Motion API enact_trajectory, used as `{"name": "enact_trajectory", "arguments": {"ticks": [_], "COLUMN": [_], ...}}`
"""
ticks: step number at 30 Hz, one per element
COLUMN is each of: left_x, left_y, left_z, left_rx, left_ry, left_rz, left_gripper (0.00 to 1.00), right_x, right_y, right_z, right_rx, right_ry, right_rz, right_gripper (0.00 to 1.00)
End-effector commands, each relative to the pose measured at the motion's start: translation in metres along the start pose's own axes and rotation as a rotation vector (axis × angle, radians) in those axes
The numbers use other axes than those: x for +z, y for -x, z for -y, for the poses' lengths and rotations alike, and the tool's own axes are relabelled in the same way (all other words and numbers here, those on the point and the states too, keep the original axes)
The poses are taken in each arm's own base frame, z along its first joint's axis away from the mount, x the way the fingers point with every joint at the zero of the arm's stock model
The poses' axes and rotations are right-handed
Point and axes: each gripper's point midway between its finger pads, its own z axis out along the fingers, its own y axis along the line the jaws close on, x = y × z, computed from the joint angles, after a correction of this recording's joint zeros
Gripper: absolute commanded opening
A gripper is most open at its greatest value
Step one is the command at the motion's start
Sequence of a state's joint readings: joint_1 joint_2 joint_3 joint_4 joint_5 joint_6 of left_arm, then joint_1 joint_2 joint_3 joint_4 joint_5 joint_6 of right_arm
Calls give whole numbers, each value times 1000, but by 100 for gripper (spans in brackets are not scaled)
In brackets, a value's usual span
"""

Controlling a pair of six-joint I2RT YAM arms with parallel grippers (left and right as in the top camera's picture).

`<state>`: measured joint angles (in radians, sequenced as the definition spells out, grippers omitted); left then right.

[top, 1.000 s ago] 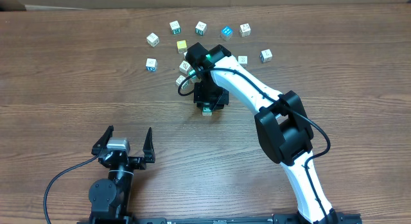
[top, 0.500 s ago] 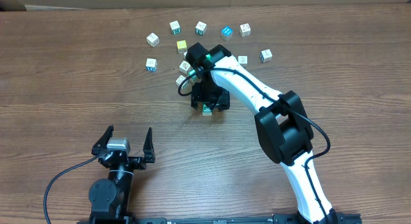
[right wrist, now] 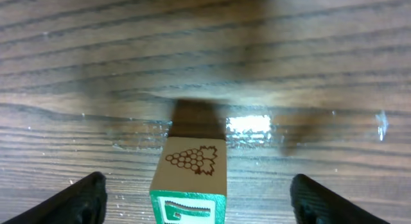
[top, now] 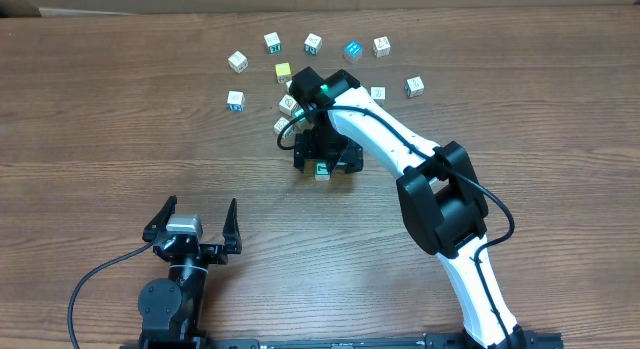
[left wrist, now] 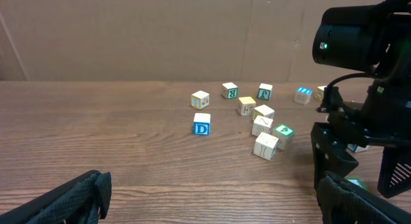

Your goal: Form a circle

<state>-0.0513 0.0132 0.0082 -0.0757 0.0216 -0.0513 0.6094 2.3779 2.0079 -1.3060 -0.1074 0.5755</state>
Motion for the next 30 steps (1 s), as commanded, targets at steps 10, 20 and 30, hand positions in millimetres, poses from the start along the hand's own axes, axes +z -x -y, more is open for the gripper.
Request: {"name": "enact_trajectory", "arguments": {"ticks": [10, 20, 30], "left_x": [0, 0, 0], "left_y": [0, 0, 0], "left_z": [-2, -2, -2], "left_rx": [14, 14, 14], "left_ry": [9, 9, 9], "left_rz": [3, 3, 3], "left_gripper": [99, 100, 100], "right_x": [4, 4, 3], "right_y": [0, 7, 15], "right_z": [1, -4, 1], "right_rx": [3, -2, -2], "right_ry": [-4, 17, -18], "right_rz": [-4, 25, 66], "right_gripper": [51, 33, 31]}}
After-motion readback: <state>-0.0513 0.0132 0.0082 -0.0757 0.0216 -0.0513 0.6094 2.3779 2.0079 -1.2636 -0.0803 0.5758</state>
